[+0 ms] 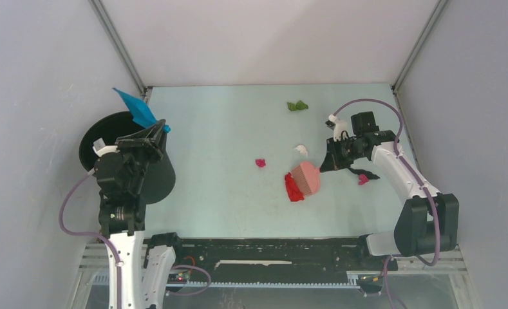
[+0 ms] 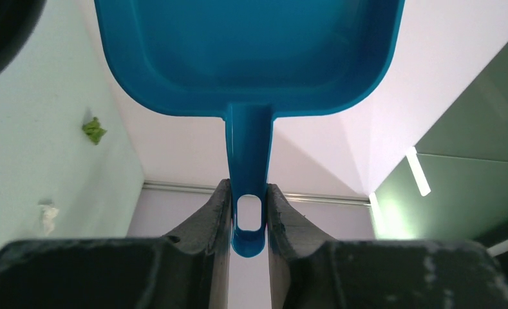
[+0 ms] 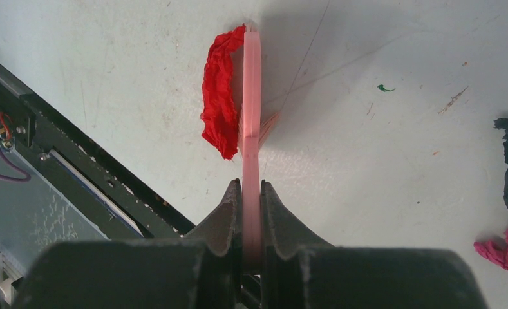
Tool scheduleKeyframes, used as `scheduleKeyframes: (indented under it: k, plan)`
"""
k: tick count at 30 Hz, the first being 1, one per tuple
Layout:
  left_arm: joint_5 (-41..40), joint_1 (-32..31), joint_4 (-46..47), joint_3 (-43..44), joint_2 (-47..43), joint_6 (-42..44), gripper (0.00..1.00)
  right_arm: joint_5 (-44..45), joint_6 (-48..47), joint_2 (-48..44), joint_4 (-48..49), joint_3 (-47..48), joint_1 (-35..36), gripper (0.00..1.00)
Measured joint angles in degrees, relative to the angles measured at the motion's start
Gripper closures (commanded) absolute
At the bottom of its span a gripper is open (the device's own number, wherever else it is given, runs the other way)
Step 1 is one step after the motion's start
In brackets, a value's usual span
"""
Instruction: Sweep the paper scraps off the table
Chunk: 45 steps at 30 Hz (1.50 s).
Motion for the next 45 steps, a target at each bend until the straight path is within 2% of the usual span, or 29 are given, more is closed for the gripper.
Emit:
scheduleKeyframes:
  k: [9, 14, 24, 26, 30, 34, 39, 45]
  plan:
    - [2.84, 0.00, 8.98, -8.55, -0.20, -11.50, 1.00, -0.09, -0.04, 0.00, 0.00, 0.00, -0.15, 1.00]
    - [3.28, 0.00, 12.76, -9.51, -0.26, -15.52, 1.00, -0.13, -0.04, 0.00, 0.00, 0.00, -0.20, 1.00]
    - [4.52, -0.11, 14.88, -9.31, -0.50, -17.00, 1.00, -0.15, -0.11, 0.00, -0.02, -0.02, -0.22, 1.00]
    - [3.91, -0.15, 11.87, -7.65, -0.04, -14.45, 1.00, -0.15, -0.11, 0.00, -0.02, -0.02, -0.22, 1.00]
    - [-1.86, -1.44, -0.17, 4.52, 3.45, 0.11, 1.00, -0.15, -0.17, 0.00, -0.02, -0.02, -0.22, 1.00]
    - [-5.62, -2.03, -3.78, 9.75, 3.48, 12.90, 1.00, -0.35, -0.22, 0.00, -0.02, 0.00, -0.24, 1.00]
    - [-5.75, -3.58, -7.72, 12.98, 6.82, 29.44, 1.00, -0.48, -0.22, 0.00, -0.02, -0.02, -0.26, 1.00]
    - [-5.64, -17.77, -12.63, 16.65, 18.91, 50.71, 1.00, -1.11, -0.33, 0.00, 0.00, -0.02, -0.26, 1.00]
